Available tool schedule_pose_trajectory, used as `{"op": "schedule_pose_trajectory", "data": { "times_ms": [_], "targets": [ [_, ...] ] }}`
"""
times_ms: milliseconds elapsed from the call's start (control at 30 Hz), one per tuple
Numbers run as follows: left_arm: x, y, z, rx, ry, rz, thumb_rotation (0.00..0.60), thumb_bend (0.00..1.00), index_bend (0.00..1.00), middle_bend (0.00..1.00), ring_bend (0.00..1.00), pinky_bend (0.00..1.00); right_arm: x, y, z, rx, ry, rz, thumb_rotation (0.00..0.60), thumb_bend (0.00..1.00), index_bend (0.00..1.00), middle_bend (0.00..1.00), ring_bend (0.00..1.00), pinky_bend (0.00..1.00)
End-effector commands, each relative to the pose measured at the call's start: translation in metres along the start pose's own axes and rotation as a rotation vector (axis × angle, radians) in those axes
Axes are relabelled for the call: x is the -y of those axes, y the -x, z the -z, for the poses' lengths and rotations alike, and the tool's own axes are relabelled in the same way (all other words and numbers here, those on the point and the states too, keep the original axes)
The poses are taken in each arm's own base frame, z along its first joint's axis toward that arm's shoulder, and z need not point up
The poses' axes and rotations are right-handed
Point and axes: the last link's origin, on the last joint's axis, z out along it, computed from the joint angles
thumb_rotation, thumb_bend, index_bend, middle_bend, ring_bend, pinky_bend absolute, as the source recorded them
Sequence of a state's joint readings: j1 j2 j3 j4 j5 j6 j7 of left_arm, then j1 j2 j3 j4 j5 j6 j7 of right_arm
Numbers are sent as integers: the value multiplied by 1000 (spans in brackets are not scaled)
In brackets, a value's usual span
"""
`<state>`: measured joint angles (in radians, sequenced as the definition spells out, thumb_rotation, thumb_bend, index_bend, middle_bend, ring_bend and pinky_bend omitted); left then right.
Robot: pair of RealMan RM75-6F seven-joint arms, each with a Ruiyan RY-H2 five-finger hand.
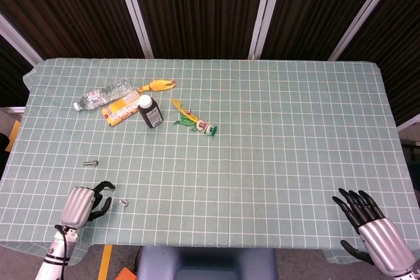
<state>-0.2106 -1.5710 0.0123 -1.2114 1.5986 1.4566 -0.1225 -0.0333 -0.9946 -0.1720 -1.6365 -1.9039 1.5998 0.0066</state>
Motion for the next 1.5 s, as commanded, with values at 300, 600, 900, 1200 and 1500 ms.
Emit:
{"op": "schedule_pose_trajectory", "data": {
  "times_ms": [300, 600, 900, 1200, 1500],
  "targets": [
    [42, 18, -7, 76, -130, -45, 600, 451, 429, 1000, 1000, 1000, 1, 2, -1, 7, -1, 3, 600, 309, 0, 0, 0, 0],
    [47, 31, -18, 87, -142, -94, 600, 451, 441, 1000, 1000, 1000, 1, 3, -2, 9, 0, 6, 600, 309, 0, 0, 0, 0],
    [52, 35, -23, 84, -162, -99, 600, 452, 453, 1000, 1000, 1000, 1, 3, -2, 6, 3, 6, 600, 309, 0, 0, 0, 0],
    [53, 36, -25, 82, -168, -97, 600, 452, 487, 1000, 1000, 1000, 1, 3, -3, 6, 5, 7, 600, 309, 0, 0, 0, 0],
    [53, 36, -27, 86, -168, -97, 600, 451, 511, 1000, 1000, 1000, 1, 3, -3, 6, 6, 9, 600, 309, 0, 0, 0, 0]
  ]
}}
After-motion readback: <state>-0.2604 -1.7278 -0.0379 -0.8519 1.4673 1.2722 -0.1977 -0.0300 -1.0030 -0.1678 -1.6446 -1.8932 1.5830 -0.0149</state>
